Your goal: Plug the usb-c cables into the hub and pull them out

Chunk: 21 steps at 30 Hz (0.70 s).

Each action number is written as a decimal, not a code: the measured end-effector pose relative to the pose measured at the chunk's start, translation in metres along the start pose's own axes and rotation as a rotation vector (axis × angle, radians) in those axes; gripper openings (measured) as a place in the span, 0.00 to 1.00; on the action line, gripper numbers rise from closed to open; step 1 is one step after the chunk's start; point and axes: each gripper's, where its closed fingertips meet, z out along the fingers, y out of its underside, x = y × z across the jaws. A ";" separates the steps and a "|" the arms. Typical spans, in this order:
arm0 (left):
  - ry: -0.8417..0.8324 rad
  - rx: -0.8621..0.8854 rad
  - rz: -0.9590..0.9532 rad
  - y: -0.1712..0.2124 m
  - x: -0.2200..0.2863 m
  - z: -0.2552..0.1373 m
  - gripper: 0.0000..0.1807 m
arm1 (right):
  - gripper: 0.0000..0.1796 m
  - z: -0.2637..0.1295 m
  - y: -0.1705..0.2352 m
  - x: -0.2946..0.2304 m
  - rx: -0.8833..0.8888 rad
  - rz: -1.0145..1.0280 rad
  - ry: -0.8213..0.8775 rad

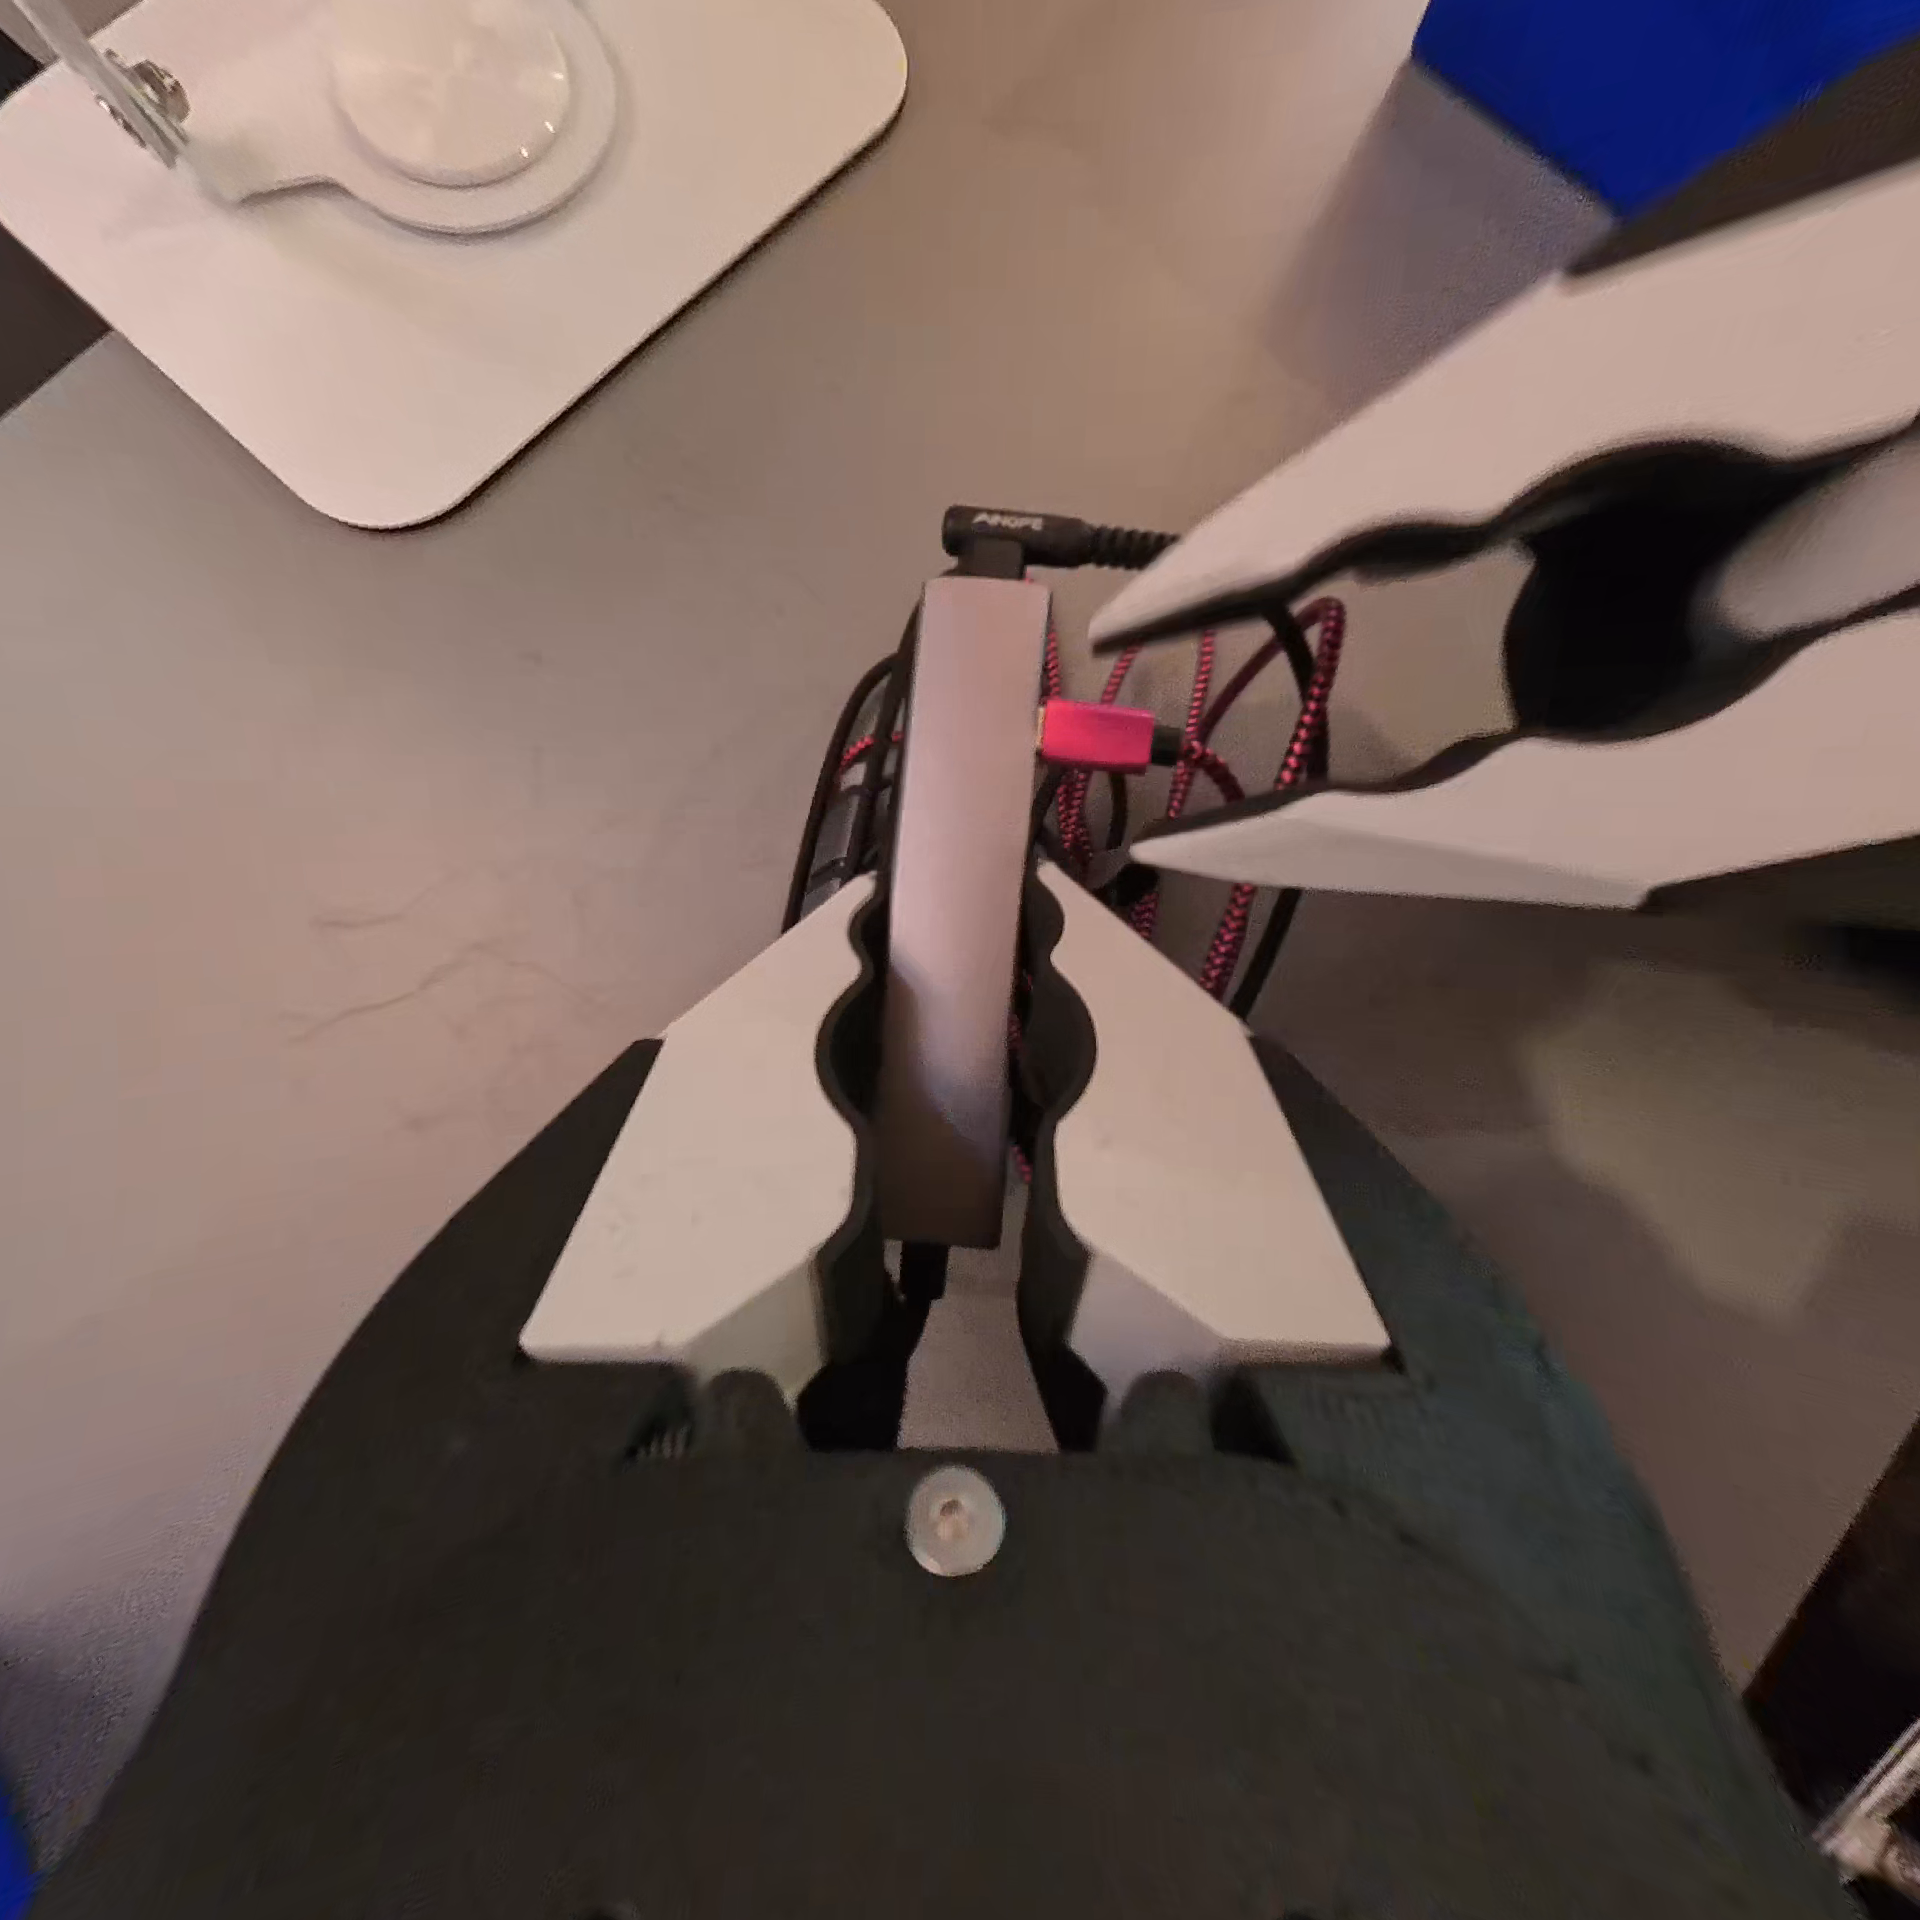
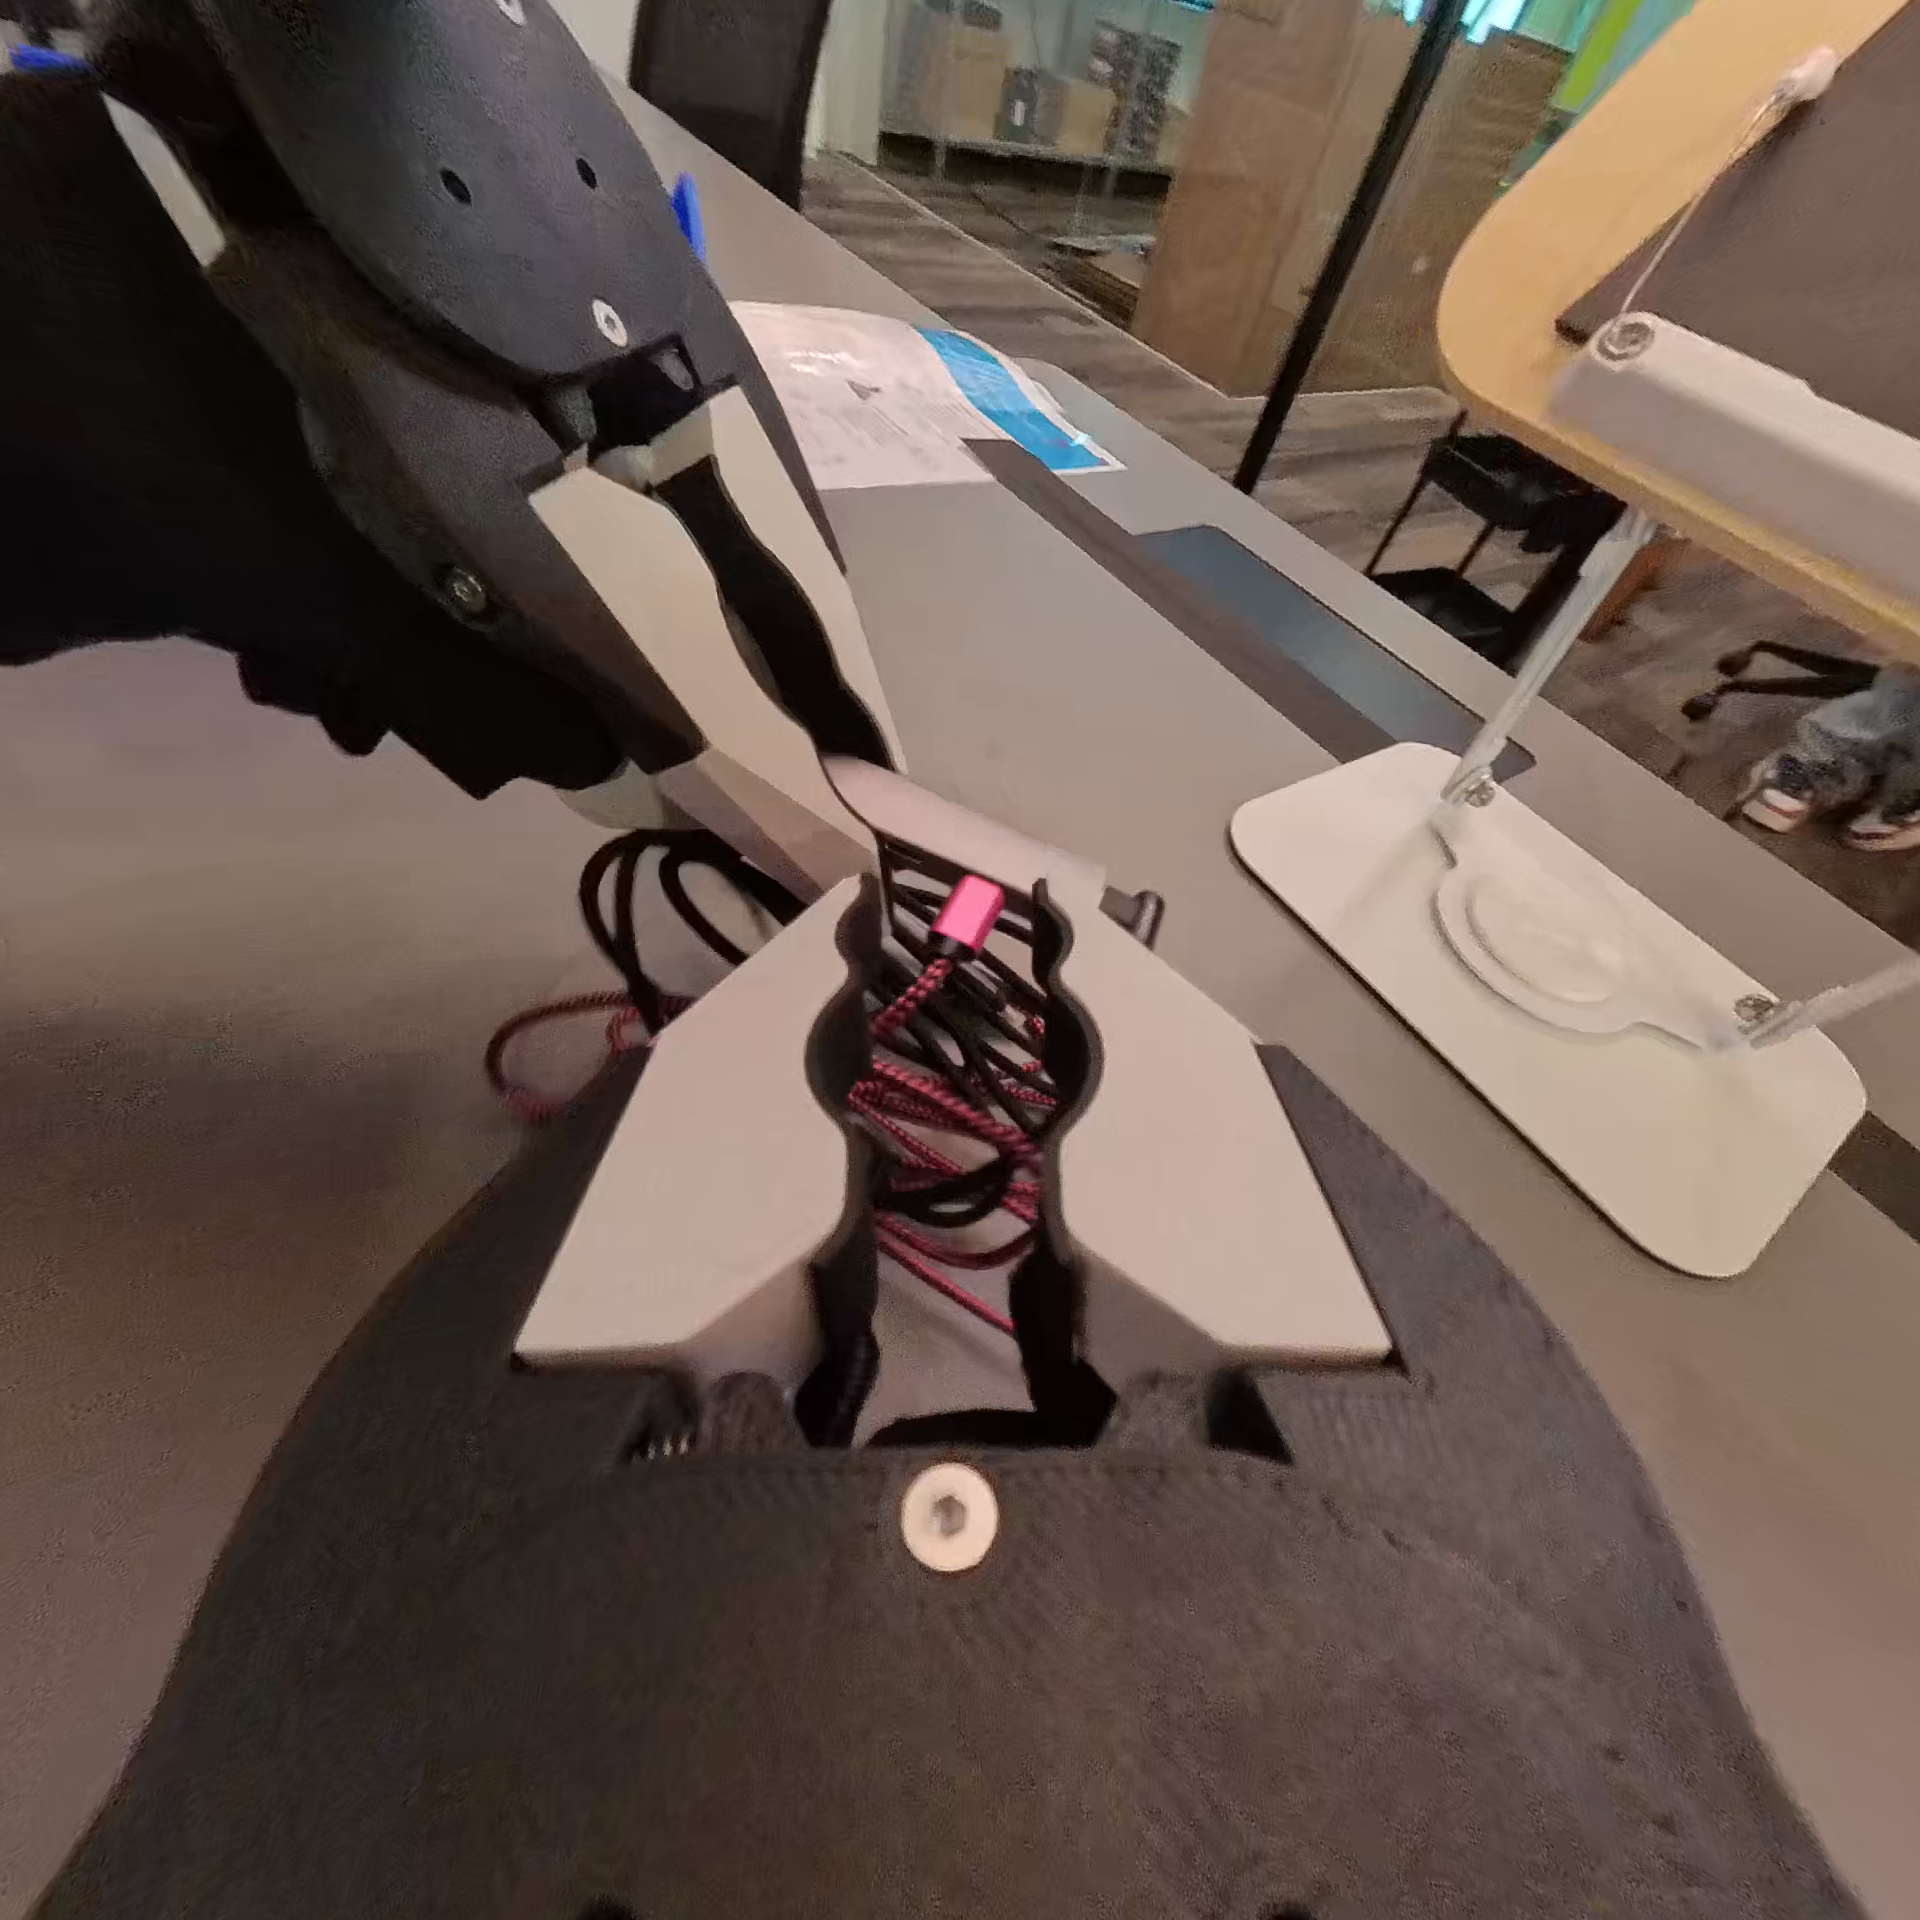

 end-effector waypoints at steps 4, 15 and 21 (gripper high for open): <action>0.050 0.079 -0.107 -0.005 0.001 -0.001 0.12 | 0.15 0.005 0.011 0.008 -0.032 0.020 0.072; 0.097 0.186 -0.263 -0.007 0.008 0.000 0.12 | 0.05 0.007 0.011 0.005 0.027 0.158 0.000; 0.112 0.213 -0.302 -0.009 0.013 0.001 0.12 | 0.05 0.006 0.009 0.008 0.049 0.178 0.018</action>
